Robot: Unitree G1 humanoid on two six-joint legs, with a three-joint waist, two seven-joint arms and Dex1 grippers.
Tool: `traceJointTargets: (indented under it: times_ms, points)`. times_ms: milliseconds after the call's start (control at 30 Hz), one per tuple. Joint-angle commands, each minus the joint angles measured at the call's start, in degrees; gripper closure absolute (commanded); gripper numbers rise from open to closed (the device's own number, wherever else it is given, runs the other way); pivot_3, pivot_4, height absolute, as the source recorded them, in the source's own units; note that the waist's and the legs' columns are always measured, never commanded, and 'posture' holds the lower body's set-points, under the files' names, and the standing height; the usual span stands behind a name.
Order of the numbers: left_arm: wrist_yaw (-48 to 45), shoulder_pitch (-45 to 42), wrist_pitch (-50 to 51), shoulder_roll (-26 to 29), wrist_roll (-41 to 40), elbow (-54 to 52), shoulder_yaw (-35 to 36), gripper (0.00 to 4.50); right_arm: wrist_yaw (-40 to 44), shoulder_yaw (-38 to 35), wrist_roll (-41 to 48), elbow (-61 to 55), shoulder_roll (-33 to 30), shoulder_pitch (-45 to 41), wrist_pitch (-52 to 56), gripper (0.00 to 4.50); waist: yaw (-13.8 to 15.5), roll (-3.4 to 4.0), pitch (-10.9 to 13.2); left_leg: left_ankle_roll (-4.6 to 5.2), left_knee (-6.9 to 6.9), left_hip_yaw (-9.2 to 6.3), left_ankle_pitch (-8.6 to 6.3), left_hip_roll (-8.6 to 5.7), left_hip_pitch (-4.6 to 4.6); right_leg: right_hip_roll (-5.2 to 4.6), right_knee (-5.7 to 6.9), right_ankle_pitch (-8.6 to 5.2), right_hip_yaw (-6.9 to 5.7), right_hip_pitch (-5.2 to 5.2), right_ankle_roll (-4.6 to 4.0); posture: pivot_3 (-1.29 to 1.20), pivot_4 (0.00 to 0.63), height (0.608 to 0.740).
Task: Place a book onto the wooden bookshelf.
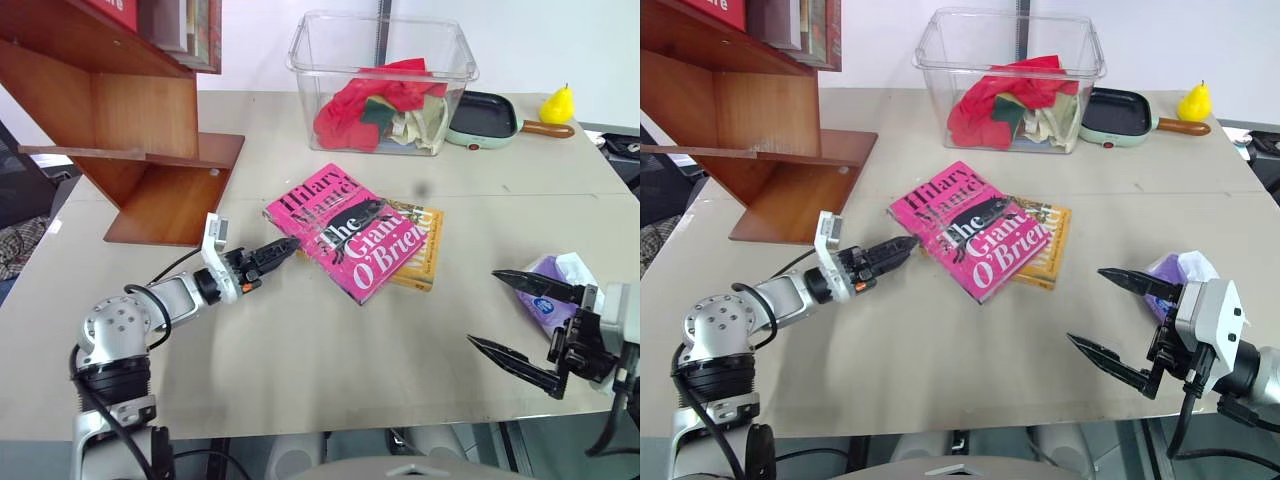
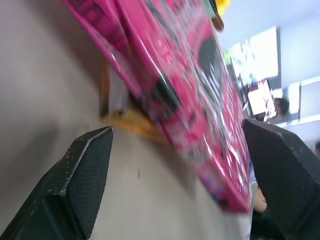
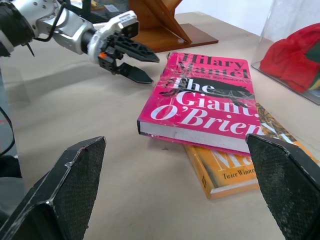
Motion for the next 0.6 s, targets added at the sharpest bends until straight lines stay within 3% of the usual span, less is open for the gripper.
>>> traceJointTargets:
  times_ms: [33, 600]
  points:
    - [3.9, -1.9, 0.2, -1.8, -1.1, 0.7, 2.0, 0.24, -0.5, -0.8, 0.1, -1.5, -0.1, 0.9, -2.2, 0.04, 0.0, -0.01, 0.0, 0.0, 0.01, 0.01, 0.0, -0.01, 0.02, 0.0, 0.01, 0.0, 0.01, 0.01, 0.01, 0.0, 0.15, 0.74]
    - [14.8, -7.8, -1.5, -11.1, -5.3, 5.0, 6.0, 0.24, -1.9, -2.8, 1.2, -1.9, -1.7, 3.9, -3.5, 0.04, 0.3, -0.1, -0.1, 0.0, 0.05, -0.01, 0.0, -0.04, 0.03, -0.02, 0.01, 0.01, 0.01, 0.06, -0.01, 0.0, 0.15, 0.74]
